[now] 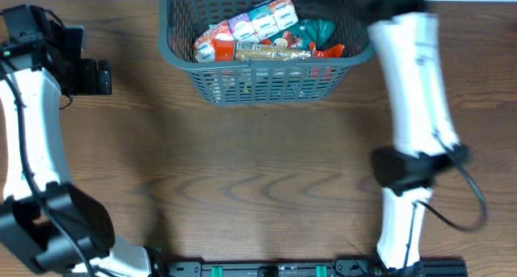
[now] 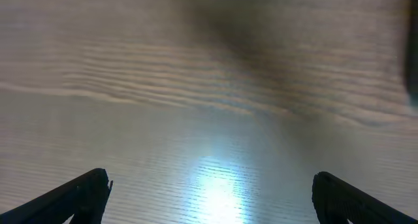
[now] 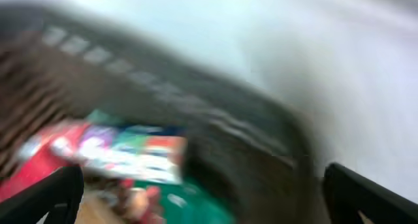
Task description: Pack container
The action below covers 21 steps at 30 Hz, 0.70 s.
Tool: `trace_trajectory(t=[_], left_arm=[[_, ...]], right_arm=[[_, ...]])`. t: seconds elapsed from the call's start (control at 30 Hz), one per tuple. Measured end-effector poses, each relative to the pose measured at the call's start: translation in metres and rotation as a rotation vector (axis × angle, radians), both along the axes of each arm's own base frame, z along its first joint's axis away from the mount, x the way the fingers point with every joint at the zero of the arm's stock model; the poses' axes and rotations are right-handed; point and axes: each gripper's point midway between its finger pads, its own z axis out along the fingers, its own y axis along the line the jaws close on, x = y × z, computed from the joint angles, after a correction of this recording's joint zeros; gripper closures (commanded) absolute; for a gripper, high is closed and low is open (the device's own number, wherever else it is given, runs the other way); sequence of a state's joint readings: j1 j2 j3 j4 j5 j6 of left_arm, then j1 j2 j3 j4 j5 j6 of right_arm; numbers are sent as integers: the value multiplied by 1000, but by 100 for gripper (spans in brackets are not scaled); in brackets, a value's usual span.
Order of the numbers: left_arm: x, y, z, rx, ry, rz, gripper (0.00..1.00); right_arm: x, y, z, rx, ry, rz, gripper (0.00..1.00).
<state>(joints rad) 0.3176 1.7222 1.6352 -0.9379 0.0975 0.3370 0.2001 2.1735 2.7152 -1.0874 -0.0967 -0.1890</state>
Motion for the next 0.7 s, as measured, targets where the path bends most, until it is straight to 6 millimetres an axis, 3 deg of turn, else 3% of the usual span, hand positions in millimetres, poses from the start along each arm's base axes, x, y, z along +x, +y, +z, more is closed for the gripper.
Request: trace_trajectory(t=[0.07,0.13,0.2,0.27,0.37,0.47,0.6,0.7], left_arm=[[-2,-9,20,15,-47,-19,1],[-4,-23,41,29,-99,-50,1],[-9,-42,60,39,-141,-92,1],[-16,-64,76,43,-175,-144,1],[-30,-97,94,41,-203,-226,1],[-45,-120,100,34,-197,-286,1],[-72,-149,104,21,-163,-367,1],[-86,-161,108,25,-158,-401,1]], right_arm=[[-16,-61,32,64,-19,-163,1],[-37,-117,48,107,-12,-312,1],[-57,-157,55,135,4,-428,1],[-73,-182,53,153,36,-515,1],[-94,-206,35,155,130,-603,1],[-114,-216,12,140,247,-649,1],[-143,-222,-16,107,406,-696,1],[-147,-222,-25,99,449,-699,1]])
